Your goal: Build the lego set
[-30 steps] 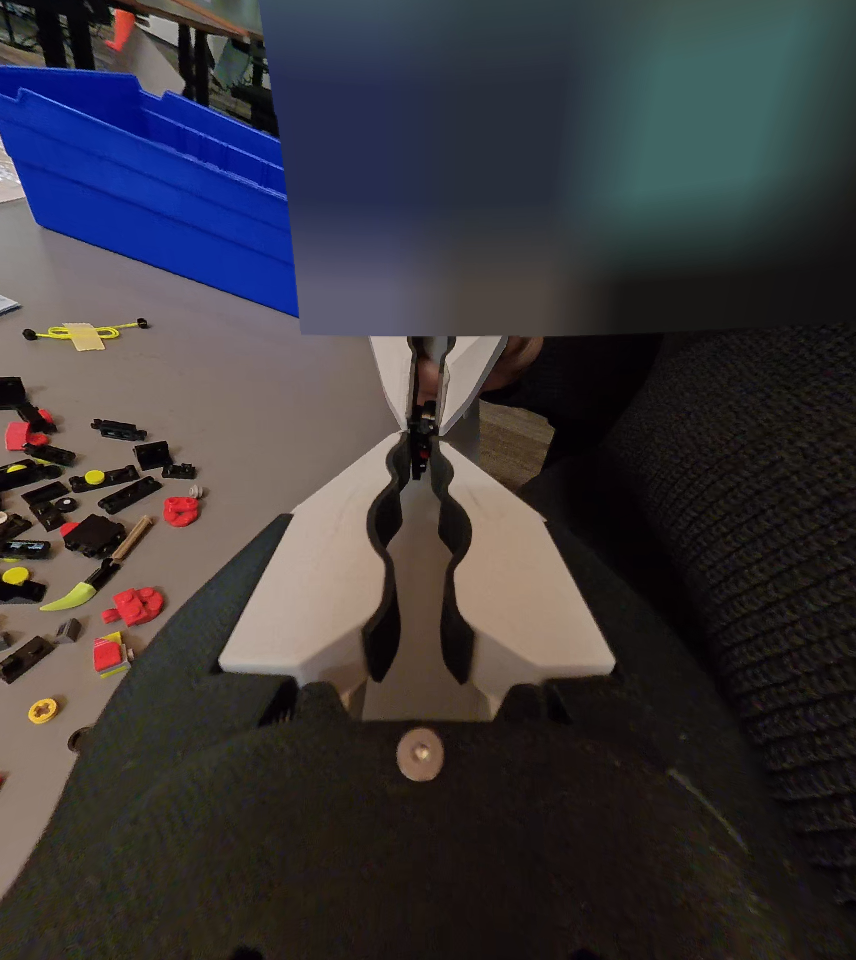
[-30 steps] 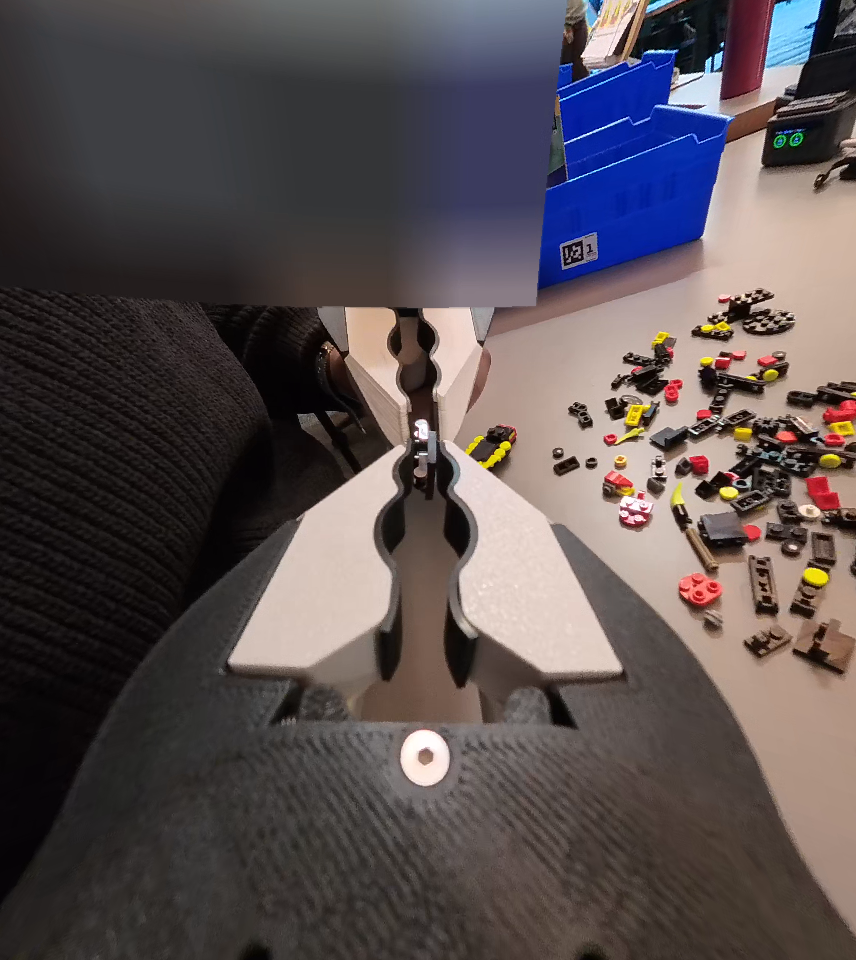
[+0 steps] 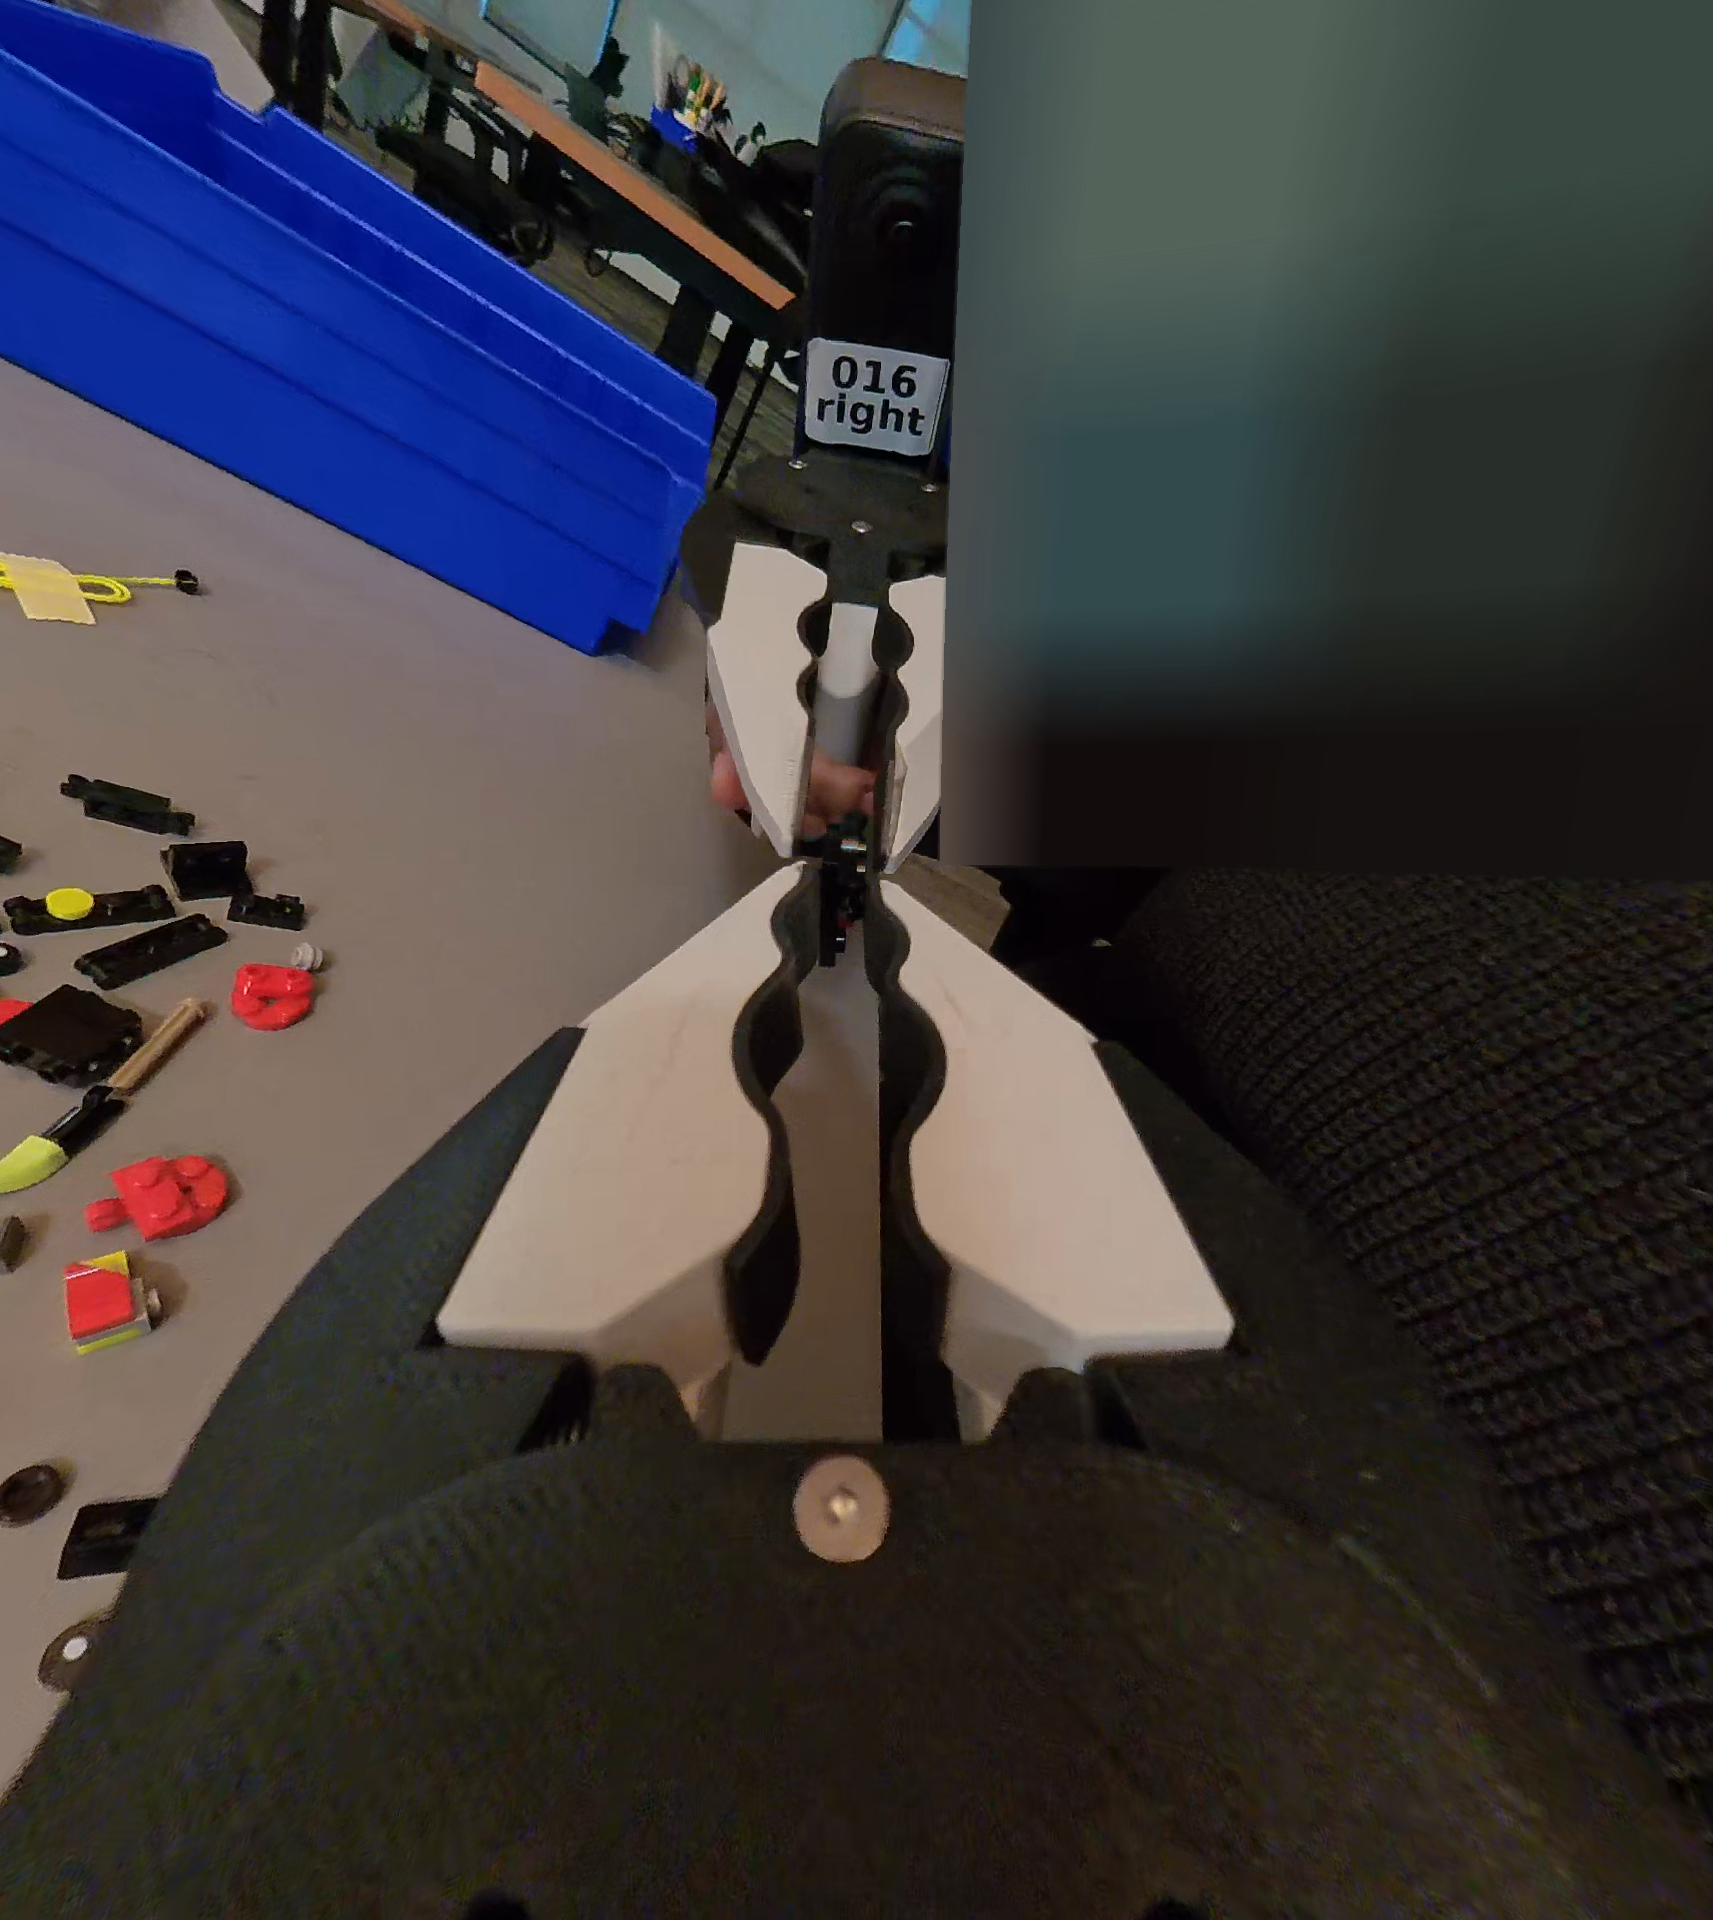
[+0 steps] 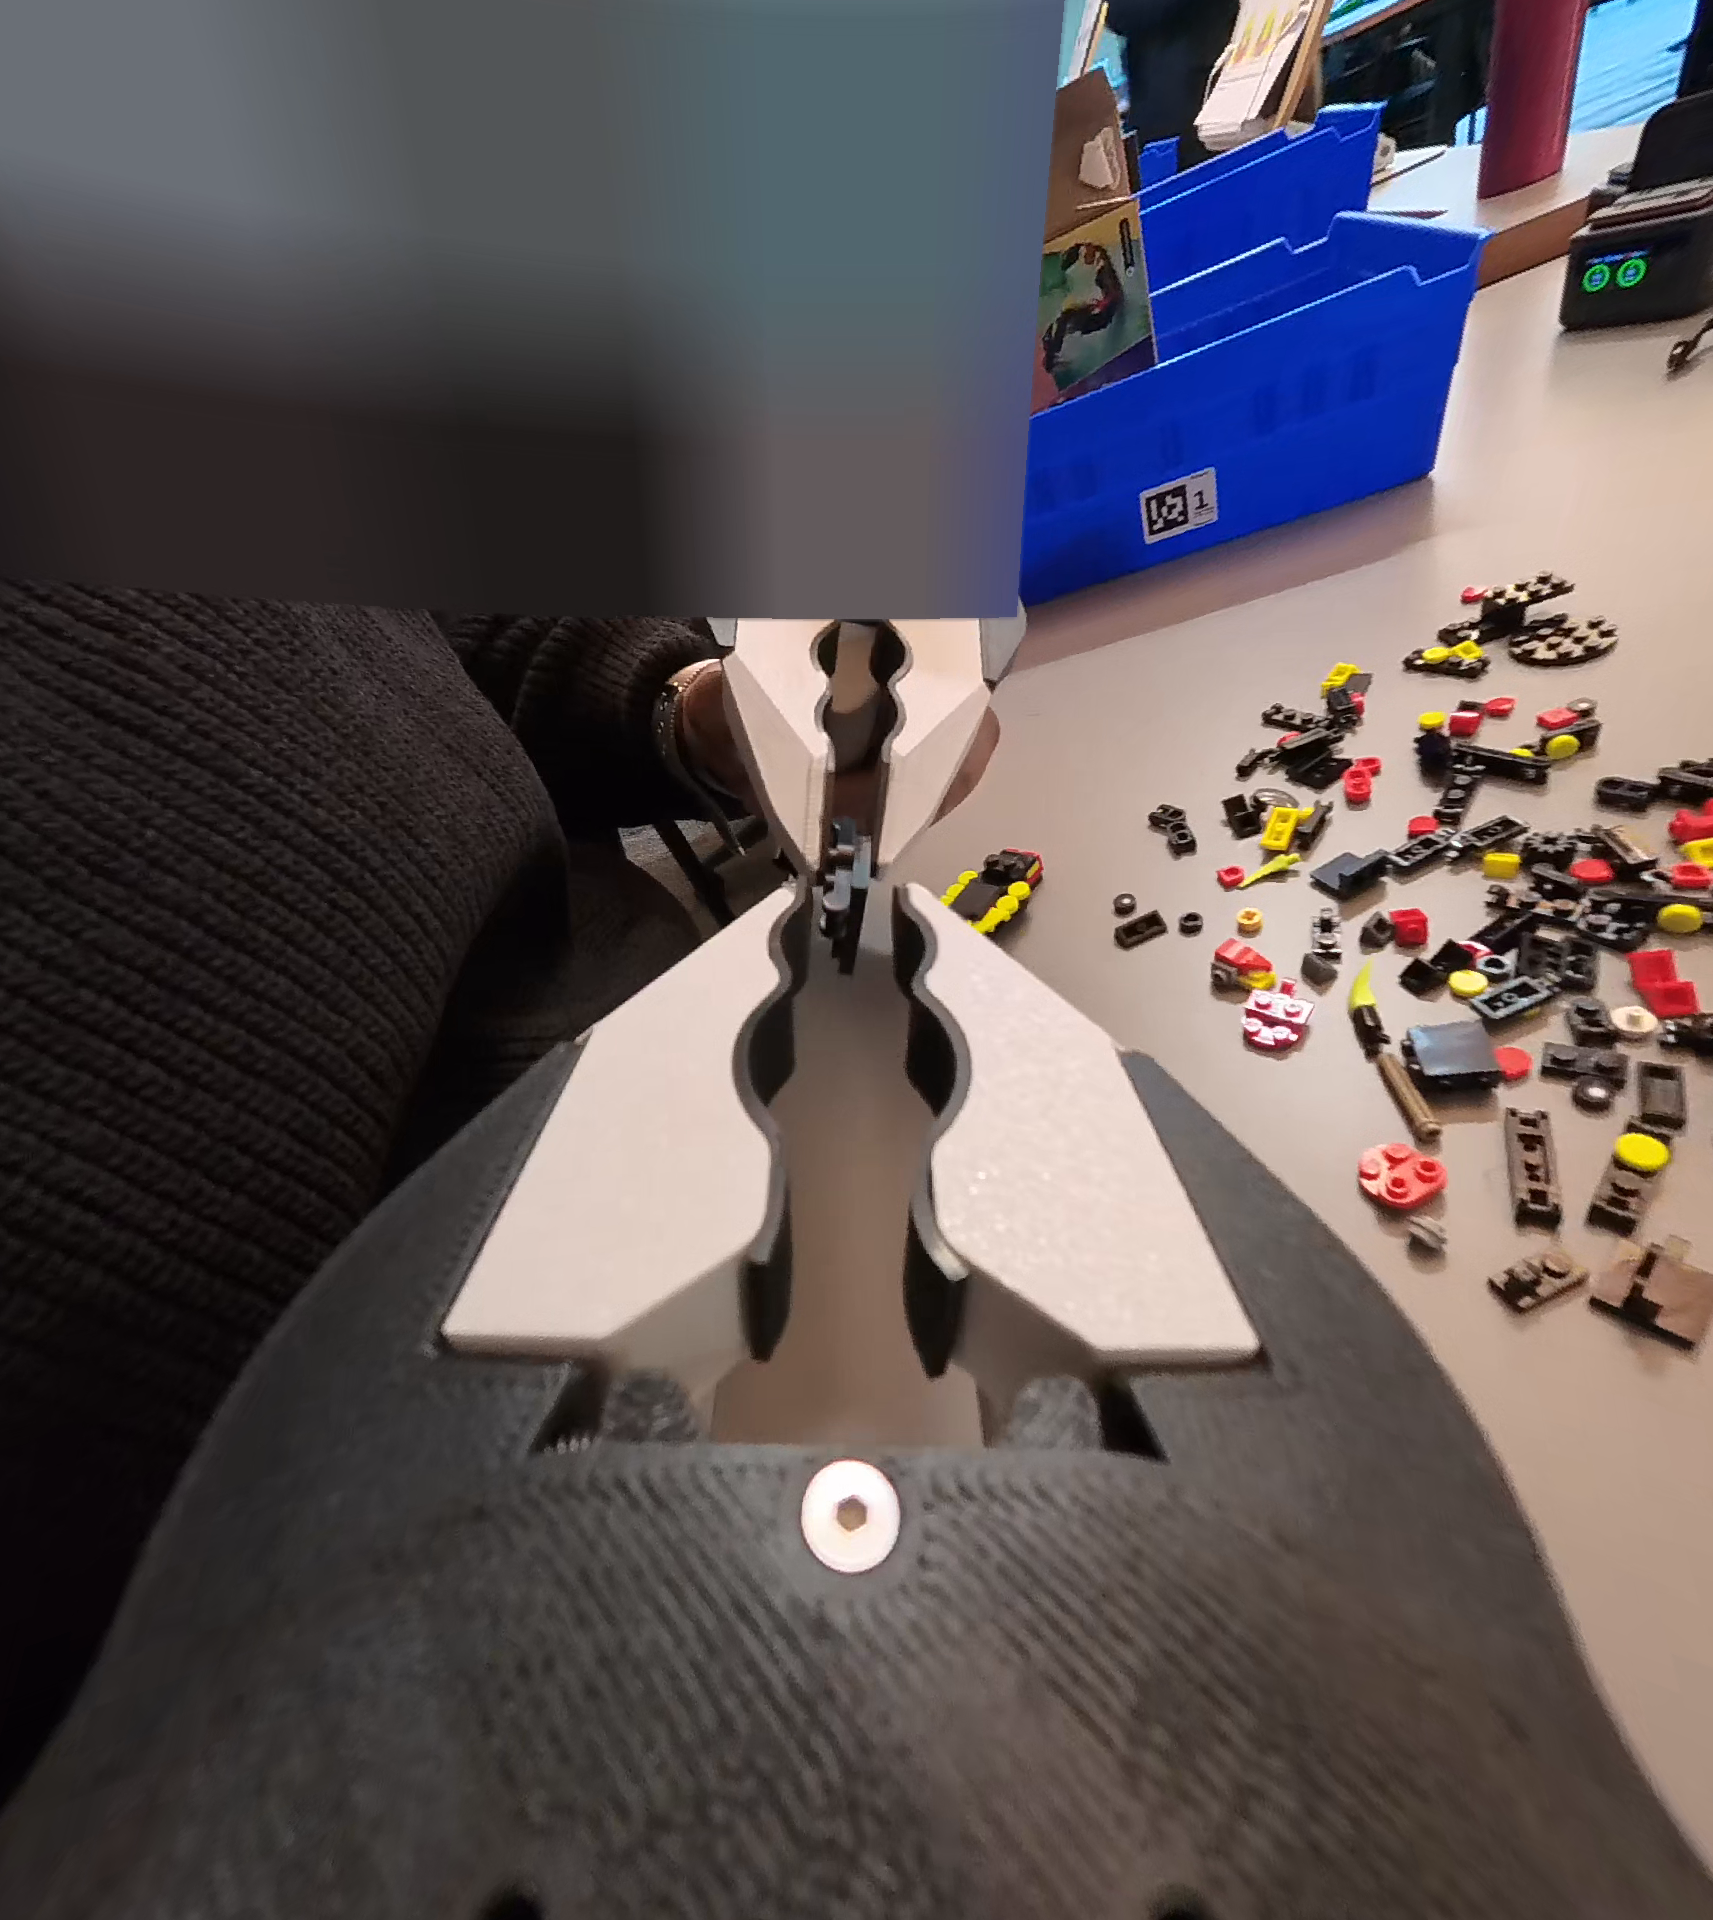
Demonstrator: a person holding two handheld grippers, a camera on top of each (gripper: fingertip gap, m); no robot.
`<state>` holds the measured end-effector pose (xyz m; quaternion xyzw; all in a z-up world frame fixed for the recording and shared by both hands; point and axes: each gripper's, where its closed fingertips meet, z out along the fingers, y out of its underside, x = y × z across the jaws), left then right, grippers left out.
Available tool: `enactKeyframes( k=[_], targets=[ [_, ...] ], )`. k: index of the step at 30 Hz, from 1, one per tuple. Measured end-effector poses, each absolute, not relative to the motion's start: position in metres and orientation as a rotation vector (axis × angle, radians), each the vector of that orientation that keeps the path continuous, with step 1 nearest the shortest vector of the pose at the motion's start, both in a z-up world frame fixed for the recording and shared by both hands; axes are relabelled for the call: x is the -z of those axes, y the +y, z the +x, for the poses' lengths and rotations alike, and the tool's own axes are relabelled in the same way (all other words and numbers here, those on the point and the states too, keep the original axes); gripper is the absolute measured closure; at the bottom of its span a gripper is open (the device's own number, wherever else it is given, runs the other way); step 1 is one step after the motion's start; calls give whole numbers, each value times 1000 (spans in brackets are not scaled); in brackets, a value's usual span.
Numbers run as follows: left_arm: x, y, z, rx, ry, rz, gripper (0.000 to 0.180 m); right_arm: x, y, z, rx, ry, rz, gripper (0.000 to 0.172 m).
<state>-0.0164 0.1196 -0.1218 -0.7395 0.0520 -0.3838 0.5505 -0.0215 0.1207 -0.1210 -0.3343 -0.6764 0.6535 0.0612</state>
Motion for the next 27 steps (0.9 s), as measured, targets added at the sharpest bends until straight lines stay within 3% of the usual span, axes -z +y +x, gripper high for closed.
enactKeyframes(
  k=[5,27],
  targets=[
    [123,120,-14,892,138,-1757,175,121,118,-20,-1976,-2059,-998,165],
    [123,118,-9,896,172,-1765,175,124,114,-16,-1876,-2132,-957,166]
  ],
)
